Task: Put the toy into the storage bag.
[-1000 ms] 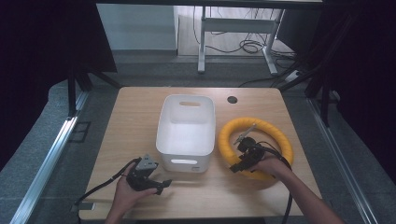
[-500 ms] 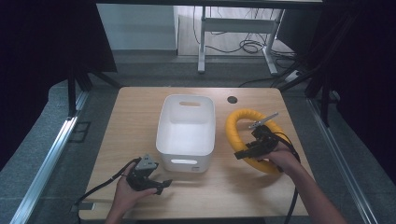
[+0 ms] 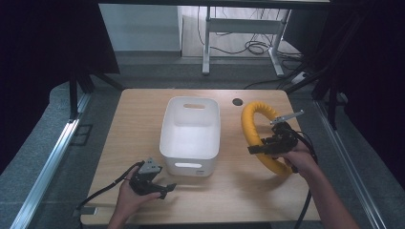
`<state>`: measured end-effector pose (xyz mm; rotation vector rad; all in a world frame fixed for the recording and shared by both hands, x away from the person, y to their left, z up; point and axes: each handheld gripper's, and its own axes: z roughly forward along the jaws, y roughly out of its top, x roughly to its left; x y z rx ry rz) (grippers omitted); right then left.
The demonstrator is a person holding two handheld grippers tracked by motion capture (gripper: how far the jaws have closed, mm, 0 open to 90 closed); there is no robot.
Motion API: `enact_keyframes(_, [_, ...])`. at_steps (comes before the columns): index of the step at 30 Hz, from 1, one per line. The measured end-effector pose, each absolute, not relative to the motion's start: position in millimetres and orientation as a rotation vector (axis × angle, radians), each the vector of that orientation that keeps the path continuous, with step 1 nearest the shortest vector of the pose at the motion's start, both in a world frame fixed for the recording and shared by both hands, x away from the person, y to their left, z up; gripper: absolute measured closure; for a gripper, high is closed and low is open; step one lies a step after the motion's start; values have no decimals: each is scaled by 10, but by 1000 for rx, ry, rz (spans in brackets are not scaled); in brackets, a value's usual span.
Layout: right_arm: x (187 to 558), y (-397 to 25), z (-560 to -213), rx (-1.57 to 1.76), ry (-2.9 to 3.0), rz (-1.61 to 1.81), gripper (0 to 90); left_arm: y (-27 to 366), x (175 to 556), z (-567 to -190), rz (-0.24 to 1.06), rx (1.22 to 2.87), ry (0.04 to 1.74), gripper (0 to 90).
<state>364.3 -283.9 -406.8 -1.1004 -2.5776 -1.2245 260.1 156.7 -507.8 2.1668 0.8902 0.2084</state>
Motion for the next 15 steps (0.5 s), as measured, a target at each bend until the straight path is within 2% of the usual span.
enact_keyframes(15, [3597,-3006,-3899,-1116,-2522,-1414,493,1575,2602,-5070,211,2166,888,152])
